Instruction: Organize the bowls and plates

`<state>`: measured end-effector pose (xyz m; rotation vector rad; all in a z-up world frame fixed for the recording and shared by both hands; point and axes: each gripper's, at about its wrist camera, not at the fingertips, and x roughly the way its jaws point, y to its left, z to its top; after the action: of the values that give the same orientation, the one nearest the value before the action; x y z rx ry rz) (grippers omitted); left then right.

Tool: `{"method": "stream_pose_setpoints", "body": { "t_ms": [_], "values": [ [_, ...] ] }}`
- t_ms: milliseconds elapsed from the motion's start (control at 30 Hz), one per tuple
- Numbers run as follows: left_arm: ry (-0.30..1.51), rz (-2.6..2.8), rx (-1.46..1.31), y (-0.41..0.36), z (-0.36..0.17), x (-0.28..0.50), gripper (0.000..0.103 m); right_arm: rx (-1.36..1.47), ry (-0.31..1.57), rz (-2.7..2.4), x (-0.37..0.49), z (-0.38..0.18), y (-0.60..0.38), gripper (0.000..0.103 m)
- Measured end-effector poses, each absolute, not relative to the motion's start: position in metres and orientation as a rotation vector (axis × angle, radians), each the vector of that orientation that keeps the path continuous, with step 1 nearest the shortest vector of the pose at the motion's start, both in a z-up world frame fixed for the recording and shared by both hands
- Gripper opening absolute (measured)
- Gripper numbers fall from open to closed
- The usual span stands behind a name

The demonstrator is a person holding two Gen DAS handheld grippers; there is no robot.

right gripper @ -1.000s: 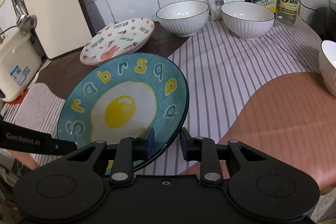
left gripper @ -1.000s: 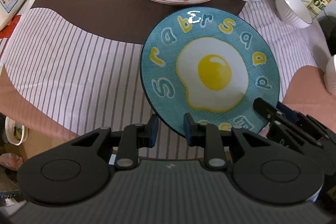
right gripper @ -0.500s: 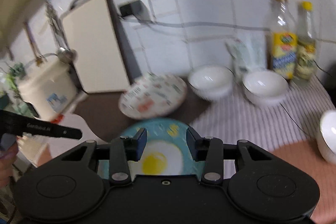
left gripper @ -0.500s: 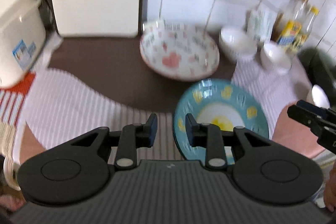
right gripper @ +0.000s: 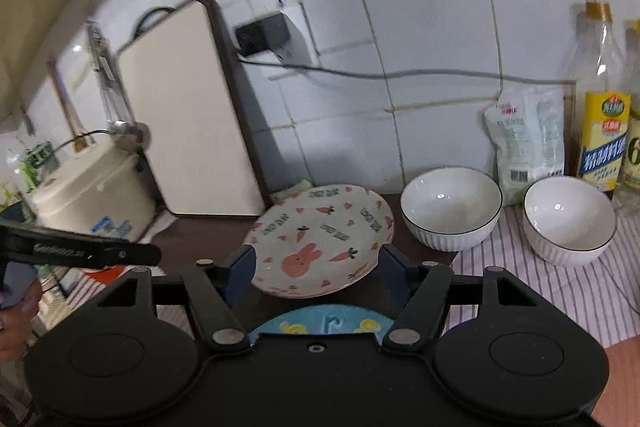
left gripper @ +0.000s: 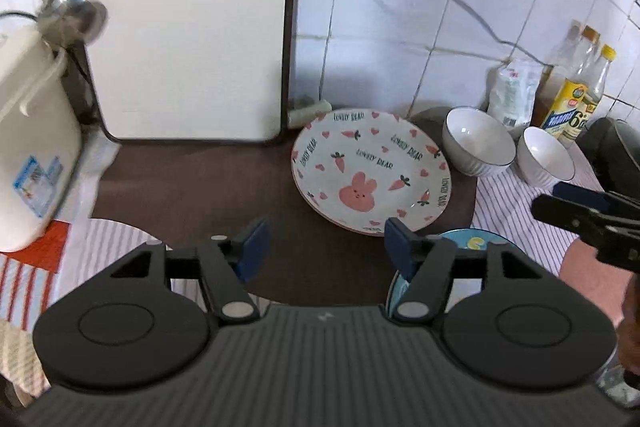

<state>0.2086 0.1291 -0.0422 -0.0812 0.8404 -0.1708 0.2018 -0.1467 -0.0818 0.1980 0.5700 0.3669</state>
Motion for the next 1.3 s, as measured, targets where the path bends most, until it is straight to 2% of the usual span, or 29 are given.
{"method": "stream_pose_setpoints", "body": {
  "t_ms": [133, 533, 1033, 1067, 1100, 1200, 1267, 1300],
  "values": [
    [0.845, -0.181, -0.101, 0.133, -0.056, 0.232, 0.07, 0.213, 0.61, 0.343, 0.231, -0.1, -0.144, 0.073],
    [0.858, -0.098, -0.177, 0.145, -0.111, 0.294, 0.07, 0.359, 0.795, 0.272, 0.31, -0.155, -0.138, 0.073],
    [0.916, -0.143, -0.205, 0.136, -0.153, 0.333, 0.06, 0.472, 0.865, 0.221, 0.35, -0.177, -0.138, 0.072],
    [0.926, -0.15, -0.222, 0.138, -0.154, 0.335, 0.058, 0.471, 0.873, 0.218, 0.352, -0.178, -0.137, 0.069],
    [0.941, -0.162, -0.244, 0.14, -0.156, 0.337, 0.053, 0.463, 0.876, 0.218, 0.354, -0.177, -0.135, 0.062],
    [0.971, -0.169, -0.275, 0.141, -0.162, 0.342, 0.035, 0.465, 0.882, 0.213, 0.358, -0.174, -0.132, 0.051],
    [0.99, -0.174, -0.271, 0.139, -0.167, 0.344, 0.028, 0.47, 0.888, 0.186, 0.359, -0.175, -0.132, 0.044],
    [0.995, -0.187, -0.281, 0.139, -0.17, 0.344, 0.023, 0.461, 0.889, 0.172, 0.358, -0.175, -0.132, 0.034]
  ]
}}
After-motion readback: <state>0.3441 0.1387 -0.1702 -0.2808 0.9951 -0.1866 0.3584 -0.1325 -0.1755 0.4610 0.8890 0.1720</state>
